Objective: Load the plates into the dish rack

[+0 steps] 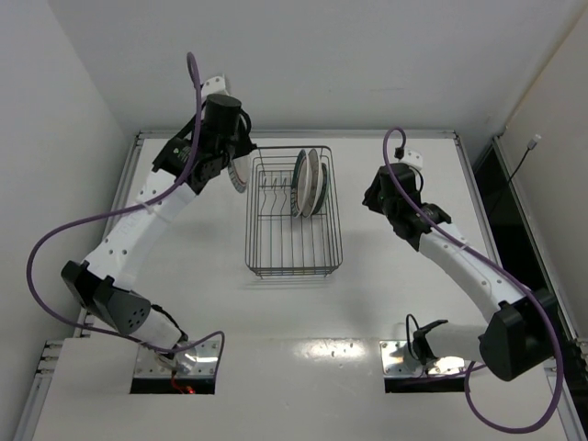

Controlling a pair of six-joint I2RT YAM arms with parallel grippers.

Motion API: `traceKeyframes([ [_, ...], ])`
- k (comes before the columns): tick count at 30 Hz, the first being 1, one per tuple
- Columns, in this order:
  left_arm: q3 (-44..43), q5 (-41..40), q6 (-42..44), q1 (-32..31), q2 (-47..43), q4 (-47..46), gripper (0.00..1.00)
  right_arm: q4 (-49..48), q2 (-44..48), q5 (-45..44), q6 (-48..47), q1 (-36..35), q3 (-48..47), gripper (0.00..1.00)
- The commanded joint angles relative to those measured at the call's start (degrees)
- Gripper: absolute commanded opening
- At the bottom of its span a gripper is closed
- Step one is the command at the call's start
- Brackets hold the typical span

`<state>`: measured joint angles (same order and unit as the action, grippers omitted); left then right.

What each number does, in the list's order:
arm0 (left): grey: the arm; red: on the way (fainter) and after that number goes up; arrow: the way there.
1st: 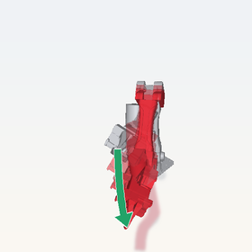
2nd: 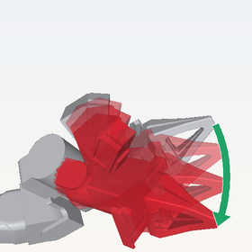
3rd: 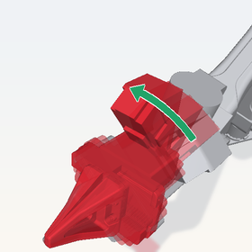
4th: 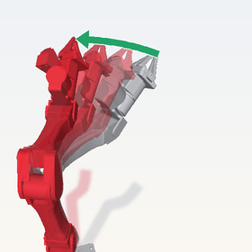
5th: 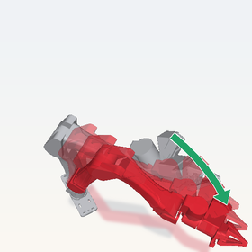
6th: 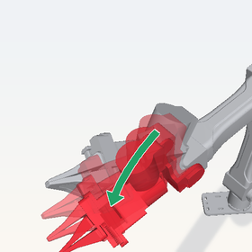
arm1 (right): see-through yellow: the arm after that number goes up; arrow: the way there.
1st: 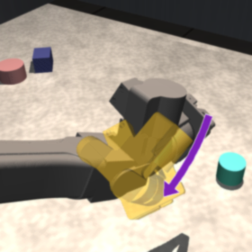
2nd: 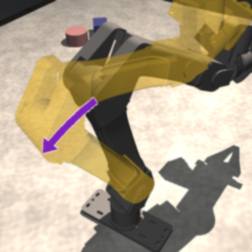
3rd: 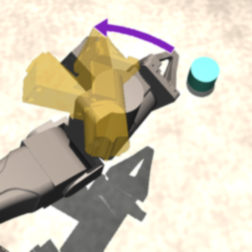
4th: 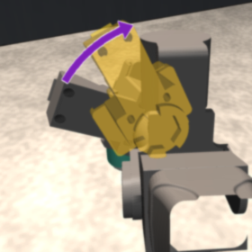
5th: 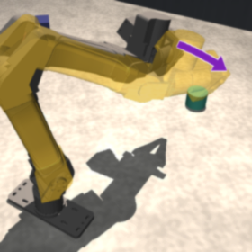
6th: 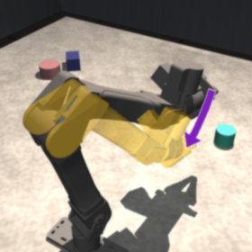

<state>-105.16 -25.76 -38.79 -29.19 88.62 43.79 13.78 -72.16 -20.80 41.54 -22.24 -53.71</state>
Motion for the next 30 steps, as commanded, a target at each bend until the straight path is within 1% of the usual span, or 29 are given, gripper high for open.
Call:
traceKeyframes([
  [1, 7.7, 13.4, 1.1, -0.6, -6.0, -17.1, 0.0, -1.4, 1.0, -0.8, -0.6, 0.2, -2.5, 0.23],
  [2, 9.2, 15.5, 1.1, -0.6, -6.6, -21.9, 0.0, -1.4, 1.0, -0.8, -0.6, 0.2, -2.5, 0.23],
  [4, 10.7, 20.7, 0.6, -0.6, -6.6, -24.7, 0.0, -1.4, 1.0, -0.8, -0.6, 0.2, -2.5, 0.23],
  [8, 13.2, 26.1, 0.0, -0.6, -6.1, -30.0, 0.0, -1.4, 1.0, -0.8, -0.6, 0.2, -2.5, 0.23],
  [10, 15.6, 30.0, 0.0, -0.1, -6.6, -35.0, 0.0, -1.4, 1.0, -0.8, -0.6, 0.7, -2.5, 0.23],
  [13, 16.7, 32.6, -1.3, 0.4, -6.6, -38.1, 0.0, -1.4, 1.0, -0.8, -0.6, 0.7, -2.0, 0.23],
  [15, 18.0, 33.8, -2.9, 0.4, -6.6, -40.6, 0.0, -1.4, 1.0, -0.3, -0.6, 1.2, -2.0, 0.23],
  [19, 23.2, 35.7, -6.6, 2.2, -6.6, -44.7, 0.0, -1.4, 1.5, 0.8, -0.6, 2.3, -1.5, 0.23],
  [30, 28.7, 35.1, -7.7, 3.4, -4.9, -46.6, 0.0, -1.9, 2.1, 1.9, -1.1, 4.0, -0.4, 0.23],
])
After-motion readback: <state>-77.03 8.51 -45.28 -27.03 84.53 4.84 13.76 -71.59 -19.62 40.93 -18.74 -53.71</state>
